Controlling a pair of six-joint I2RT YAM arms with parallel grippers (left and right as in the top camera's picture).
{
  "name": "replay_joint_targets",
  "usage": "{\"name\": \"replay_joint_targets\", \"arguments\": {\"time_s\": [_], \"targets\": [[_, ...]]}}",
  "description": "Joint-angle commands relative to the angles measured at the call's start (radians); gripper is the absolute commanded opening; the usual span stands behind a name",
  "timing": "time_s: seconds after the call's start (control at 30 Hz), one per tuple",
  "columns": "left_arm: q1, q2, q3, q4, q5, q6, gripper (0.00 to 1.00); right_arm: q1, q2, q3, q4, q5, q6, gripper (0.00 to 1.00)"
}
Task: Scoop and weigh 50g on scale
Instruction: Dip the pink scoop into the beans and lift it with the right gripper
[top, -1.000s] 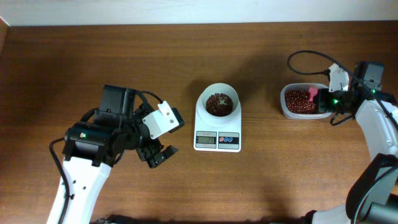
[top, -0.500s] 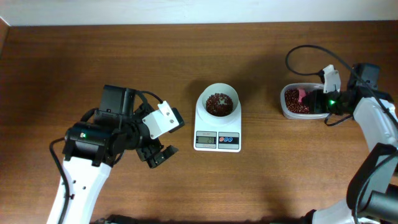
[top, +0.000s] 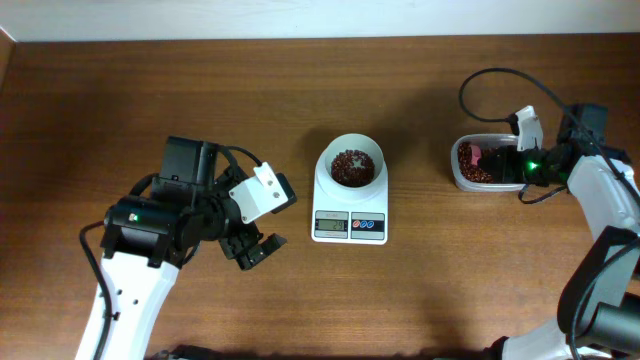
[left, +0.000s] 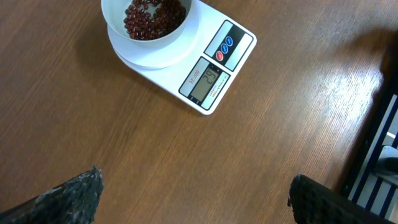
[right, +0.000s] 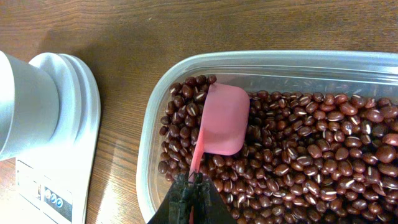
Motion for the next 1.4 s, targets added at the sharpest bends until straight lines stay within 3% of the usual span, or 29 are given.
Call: {"name": "replay_joint_targets", "arguments": {"time_s": [0.0, 0.23, 0.47, 0.67, 0.8, 1.03, 1.23, 1.3, 1.37], "targets": [[0.005, 0.0, -0.002, 0.001, 0.004, -0.009, 0.99, 0.0, 0.011, 0.006, -0.003, -0.05, -0.008, 0.04], [0.005, 0.0, -0.002, 0.001, 0.004, -0.008, 0.99, -0.098, 0.029, 0.005, -0.03, -0.143, -0.008, 0.04], [0.005, 0.0, -0.002, 0.001, 0.004, -0.008, 0.99, -0.121, 0.202, 0.005, -0.023, -0.272, -0.008, 0.04], [0.005, 0.0, -0.002, 0.001, 0.004, -0.008, 0.99, -0.198, 0.201, 0.006, -0.028, -0.291, -0.008, 0.04], [0.005, 0.0, -0.002, 0.001, 0.004, -0.008, 0.99, -0.274, 0.201, 0.006, -0.03, -0.46, -0.008, 0.04], [0.005, 0.0, -0.002, 0.001, 0.004, -0.008, 0.99, -0.319, 0.17, 0.007, -0.043, -0.56, -0.008, 0.04], [0.005, 0.0, -0.002, 0.001, 0.004, -0.008, 0.99, -0.32, 0.049, 0.007, -0.048, -0.549, -0.015, 0.04], [0.005, 0.0, -0.002, 0.001, 0.004, -0.008, 0.99, -0.316, 0.032, 0.007, -0.076, -0.408, -0.016, 0.04], [0.005, 0.0, -0.002, 0.001, 0.004, -0.008, 0.99, -0.315, 0.032, 0.007, -0.094, -0.409, -0.016, 0.04]]}}
